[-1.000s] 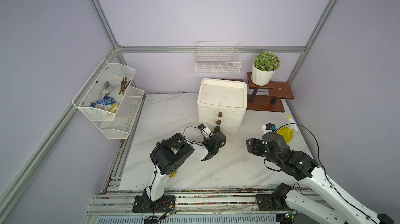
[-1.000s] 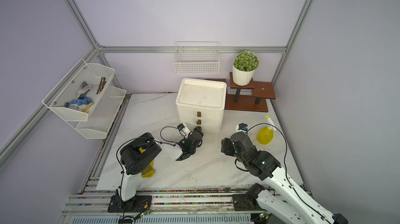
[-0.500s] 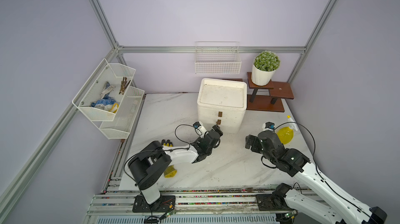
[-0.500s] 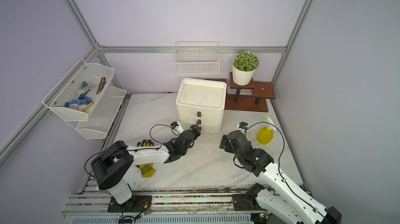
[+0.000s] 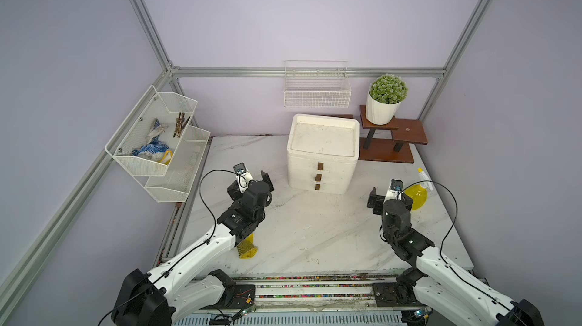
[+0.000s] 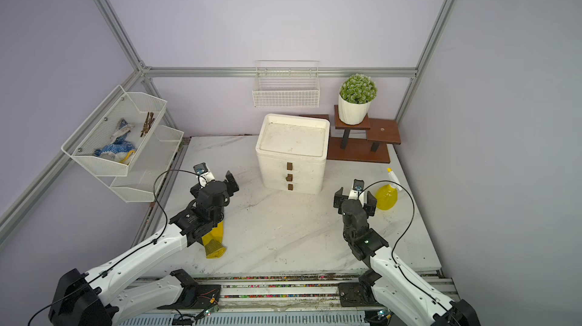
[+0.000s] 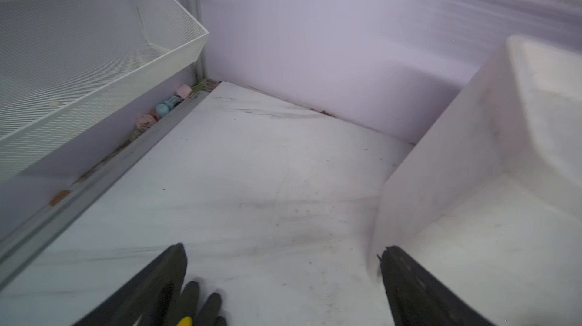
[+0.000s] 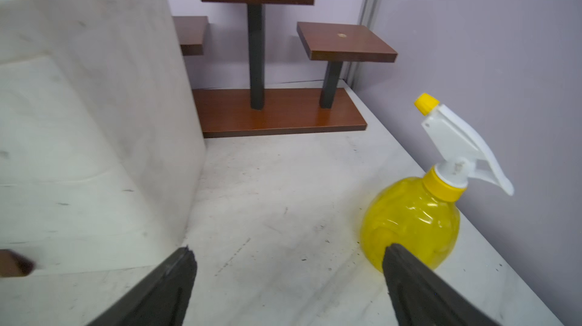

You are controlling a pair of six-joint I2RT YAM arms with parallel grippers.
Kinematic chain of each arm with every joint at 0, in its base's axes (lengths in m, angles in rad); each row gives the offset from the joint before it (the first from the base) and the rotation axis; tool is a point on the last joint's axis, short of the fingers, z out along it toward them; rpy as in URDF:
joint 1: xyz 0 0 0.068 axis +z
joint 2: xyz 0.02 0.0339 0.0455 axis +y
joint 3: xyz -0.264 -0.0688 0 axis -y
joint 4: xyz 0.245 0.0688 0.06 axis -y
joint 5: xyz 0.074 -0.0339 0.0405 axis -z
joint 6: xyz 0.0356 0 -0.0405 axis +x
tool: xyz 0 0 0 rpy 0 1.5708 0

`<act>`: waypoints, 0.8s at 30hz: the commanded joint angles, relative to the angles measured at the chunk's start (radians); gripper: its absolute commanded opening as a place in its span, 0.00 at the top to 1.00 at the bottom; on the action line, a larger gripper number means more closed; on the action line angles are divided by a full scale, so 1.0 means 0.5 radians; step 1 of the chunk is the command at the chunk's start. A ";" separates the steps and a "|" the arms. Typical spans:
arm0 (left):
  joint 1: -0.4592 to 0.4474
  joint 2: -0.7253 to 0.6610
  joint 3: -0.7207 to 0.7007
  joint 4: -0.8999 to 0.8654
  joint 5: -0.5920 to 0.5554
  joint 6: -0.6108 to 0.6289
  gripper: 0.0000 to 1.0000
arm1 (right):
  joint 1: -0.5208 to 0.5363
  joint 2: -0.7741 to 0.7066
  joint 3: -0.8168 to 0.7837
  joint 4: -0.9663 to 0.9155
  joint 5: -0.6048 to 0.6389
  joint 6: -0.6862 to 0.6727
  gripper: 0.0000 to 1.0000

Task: Put the binder clips in the drawer according to color
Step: Reset both arms

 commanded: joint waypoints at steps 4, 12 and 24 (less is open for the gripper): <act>0.432 -0.004 -0.354 0.741 0.373 0.840 0.00 | -0.367 0.239 -0.375 1.127 -0.249 -0.194 0.01; 0.817 0.430 -0.503 1.359 0.656 0.732 0.00 | -0.469 0.966 -0.388 2.060 -0.408 -0.220 0.01; 0.914 1.104 -0.668 2.288 0.782 0.861 0.00 | -0.483 1.581 -0.333 2.588 -0.571 -0.208 0.01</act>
